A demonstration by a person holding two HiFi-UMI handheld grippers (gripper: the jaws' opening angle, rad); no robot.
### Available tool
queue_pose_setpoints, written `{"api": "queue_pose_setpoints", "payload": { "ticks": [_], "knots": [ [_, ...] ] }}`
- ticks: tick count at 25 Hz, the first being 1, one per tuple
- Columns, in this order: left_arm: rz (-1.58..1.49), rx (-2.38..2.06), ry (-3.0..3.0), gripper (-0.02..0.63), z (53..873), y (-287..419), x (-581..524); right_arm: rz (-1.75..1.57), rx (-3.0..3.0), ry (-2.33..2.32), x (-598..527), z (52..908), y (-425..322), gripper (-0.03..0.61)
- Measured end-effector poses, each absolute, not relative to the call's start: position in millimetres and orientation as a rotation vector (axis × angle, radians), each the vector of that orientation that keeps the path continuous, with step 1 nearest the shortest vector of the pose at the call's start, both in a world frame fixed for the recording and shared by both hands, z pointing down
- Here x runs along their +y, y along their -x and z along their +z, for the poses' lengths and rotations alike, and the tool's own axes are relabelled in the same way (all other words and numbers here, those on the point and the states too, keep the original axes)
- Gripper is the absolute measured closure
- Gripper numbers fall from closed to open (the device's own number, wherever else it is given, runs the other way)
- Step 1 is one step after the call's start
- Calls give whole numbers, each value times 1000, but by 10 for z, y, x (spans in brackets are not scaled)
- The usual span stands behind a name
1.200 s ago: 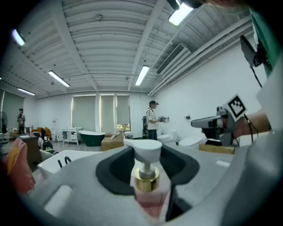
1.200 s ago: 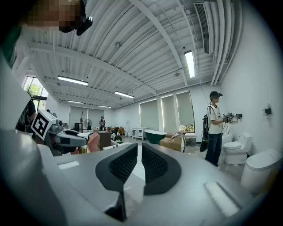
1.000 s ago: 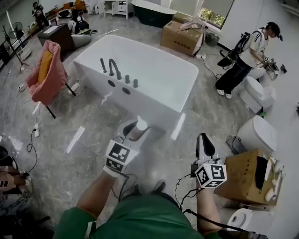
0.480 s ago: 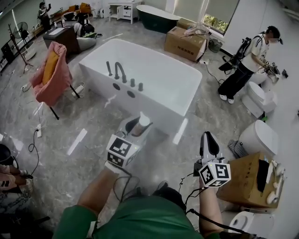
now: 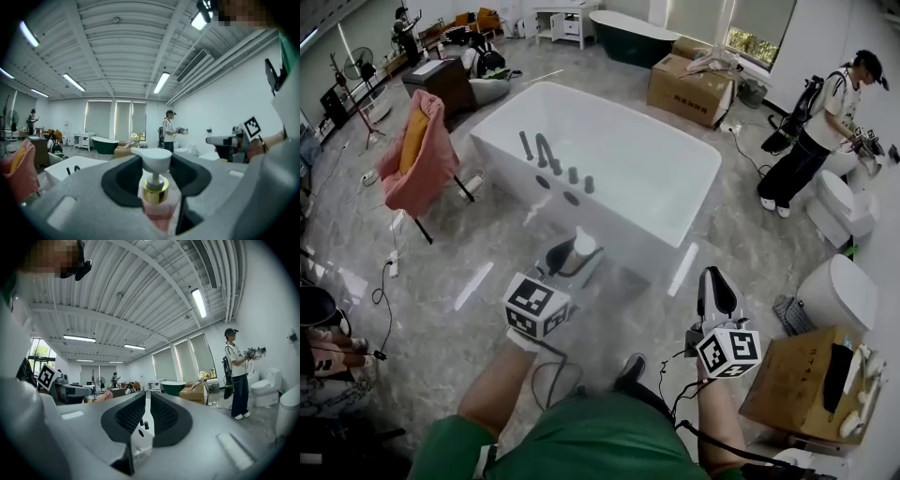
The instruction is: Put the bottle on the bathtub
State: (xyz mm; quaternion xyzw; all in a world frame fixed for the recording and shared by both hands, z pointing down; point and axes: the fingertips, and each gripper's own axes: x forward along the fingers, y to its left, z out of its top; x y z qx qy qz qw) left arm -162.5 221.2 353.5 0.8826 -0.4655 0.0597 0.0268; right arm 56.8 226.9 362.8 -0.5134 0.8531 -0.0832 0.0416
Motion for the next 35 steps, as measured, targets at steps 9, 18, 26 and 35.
{"api": "queue_pose_setpoints", "payload": {
  "ticks": [9, 18, 26, 35],
  "knots": [
    [223, -1576, -2642, 440, 3528, 1047, 1405, -315, 2659, 1462, 1283, 3744, -1234, 546],
    [237, -1611, -2606, 440, 3599, 662, 990, -358, 2684, 1384, 770, 3882, -1556, 546],
    [259, -1574, -2612, 440, 3689, 509, 755, -376, 2687, 1362, 579, 3918, -1621, 546],
    [240, -1489, -2658, 440, 3825, 510, 193, -368, 2656, 1446, 214, 3939, -1619, 546]
  ]
}}
